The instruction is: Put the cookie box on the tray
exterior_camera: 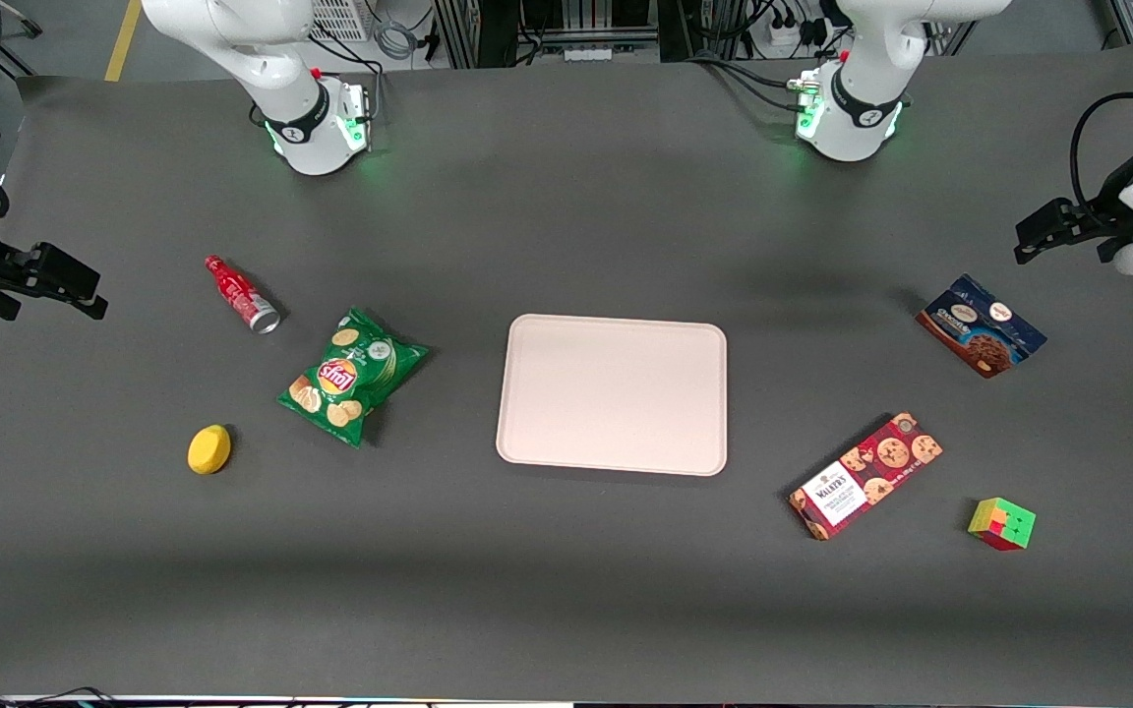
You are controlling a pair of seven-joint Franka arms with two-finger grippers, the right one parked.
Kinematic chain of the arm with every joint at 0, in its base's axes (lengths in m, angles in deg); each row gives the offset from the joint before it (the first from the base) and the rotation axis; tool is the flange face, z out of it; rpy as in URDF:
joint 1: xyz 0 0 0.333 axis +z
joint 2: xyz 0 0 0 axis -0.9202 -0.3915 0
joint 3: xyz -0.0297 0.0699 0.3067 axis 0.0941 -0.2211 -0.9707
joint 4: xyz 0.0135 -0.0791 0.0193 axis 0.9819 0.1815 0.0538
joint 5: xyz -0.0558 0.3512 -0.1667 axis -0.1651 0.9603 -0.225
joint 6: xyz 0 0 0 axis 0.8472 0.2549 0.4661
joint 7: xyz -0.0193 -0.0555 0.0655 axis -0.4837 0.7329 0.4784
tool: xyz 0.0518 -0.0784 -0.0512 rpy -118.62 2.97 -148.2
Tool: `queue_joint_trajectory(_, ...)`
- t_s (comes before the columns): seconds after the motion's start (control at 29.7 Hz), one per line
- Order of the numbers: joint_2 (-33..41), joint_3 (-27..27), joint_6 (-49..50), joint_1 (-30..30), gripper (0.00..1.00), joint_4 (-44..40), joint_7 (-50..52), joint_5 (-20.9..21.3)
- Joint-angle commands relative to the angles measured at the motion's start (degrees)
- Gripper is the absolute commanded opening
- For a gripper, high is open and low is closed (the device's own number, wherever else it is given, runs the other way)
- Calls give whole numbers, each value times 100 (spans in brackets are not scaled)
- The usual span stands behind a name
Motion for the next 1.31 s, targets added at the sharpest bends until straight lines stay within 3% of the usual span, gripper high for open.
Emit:
queue_joint_trajectory(0.0, -16, 14, 84, 30, 100, -98, -69, -96)
queue_joint_trajectory(0.47, 11, 14, 207, 30, 100, -142, -7, -87)
queue_joint_trajectory(0.84, 125, -293, 656, 197, 100, -160, 388, 273)
queue_joint_trajectory(1.28, -656, -1040, -1101, 206, 100, 587, 423, 423)
